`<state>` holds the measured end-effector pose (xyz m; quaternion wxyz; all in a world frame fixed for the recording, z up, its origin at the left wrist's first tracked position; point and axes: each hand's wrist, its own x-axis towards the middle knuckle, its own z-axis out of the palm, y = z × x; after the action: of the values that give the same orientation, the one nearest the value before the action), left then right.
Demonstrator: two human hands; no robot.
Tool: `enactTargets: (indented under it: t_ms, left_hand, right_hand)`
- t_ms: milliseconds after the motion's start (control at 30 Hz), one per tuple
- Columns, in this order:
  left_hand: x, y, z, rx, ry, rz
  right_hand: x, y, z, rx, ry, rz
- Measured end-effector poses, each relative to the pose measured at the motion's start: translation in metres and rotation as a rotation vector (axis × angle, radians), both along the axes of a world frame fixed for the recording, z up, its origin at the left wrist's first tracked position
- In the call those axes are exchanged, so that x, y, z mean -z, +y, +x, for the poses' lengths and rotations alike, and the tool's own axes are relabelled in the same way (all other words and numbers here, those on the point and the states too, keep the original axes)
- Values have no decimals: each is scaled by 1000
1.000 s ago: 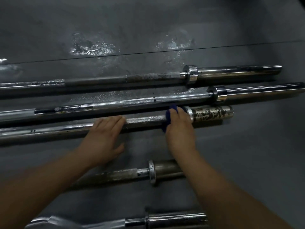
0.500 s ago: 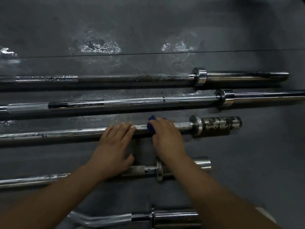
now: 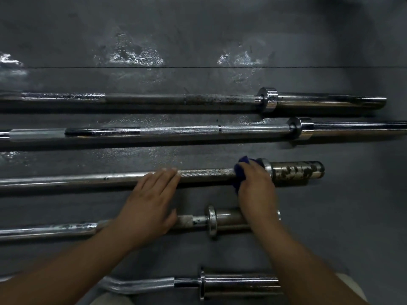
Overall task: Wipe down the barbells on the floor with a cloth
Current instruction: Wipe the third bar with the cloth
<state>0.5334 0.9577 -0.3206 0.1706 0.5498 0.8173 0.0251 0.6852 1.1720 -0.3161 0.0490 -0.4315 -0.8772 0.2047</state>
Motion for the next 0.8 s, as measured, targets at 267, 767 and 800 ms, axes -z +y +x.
enactTargets:
  t_ms: [267,767,800]
  left_hand:
    - [3,11,-15,1,11,-17]
    - [5,20,-34,-80,53,-10]
    - [5,20,-34,-80,65,-6]
  right_hand:
    - [12,2,-34,-232,-6,65]
    - [11,-18,-79,-192,25,169]
    - [11,-14,-74,-71,36,168]
